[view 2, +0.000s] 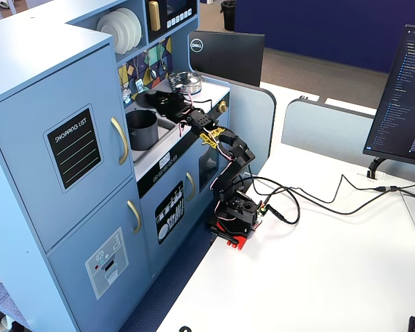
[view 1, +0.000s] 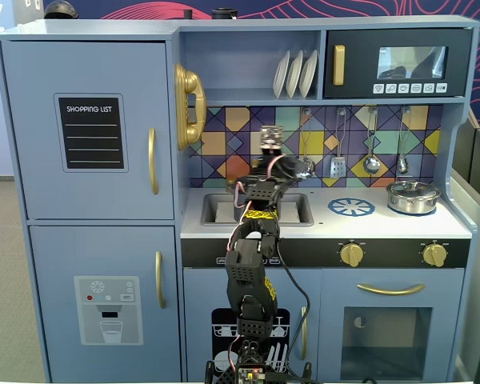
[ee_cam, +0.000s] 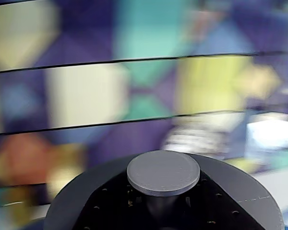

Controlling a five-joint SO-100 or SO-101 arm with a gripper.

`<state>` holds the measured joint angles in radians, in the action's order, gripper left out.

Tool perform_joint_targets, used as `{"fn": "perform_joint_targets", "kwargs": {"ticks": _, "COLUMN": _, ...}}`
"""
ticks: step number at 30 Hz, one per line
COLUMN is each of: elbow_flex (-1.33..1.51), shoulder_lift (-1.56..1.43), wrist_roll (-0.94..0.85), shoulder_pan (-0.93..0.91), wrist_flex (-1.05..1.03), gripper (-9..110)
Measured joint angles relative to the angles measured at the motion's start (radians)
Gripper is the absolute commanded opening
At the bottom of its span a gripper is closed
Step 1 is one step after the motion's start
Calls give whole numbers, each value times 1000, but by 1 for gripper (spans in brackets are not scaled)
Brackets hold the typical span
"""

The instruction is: Take off the lid from the gray recipient and place it on the counter

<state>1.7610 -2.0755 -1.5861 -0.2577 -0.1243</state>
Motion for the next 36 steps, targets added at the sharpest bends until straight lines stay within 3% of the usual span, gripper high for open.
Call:
{"fn": "perform_joint_targets", "kwargs": {"ticks": 13, "elbow_flex": 167, "shoulder_lift": 67, "wrist_roll": 37, "shoulder_pan": -316, "wrist_flex": 170, "gripper": 0}}
{"fn": "perform_joint_targets", "kwargs": {"ticks": 36, "elbow_flex": 183, "shoulder_lift": 370, "wrist_roll": 23, "shoulder_pan": -301, "wrist_flex": 368, "gripper": 0}}
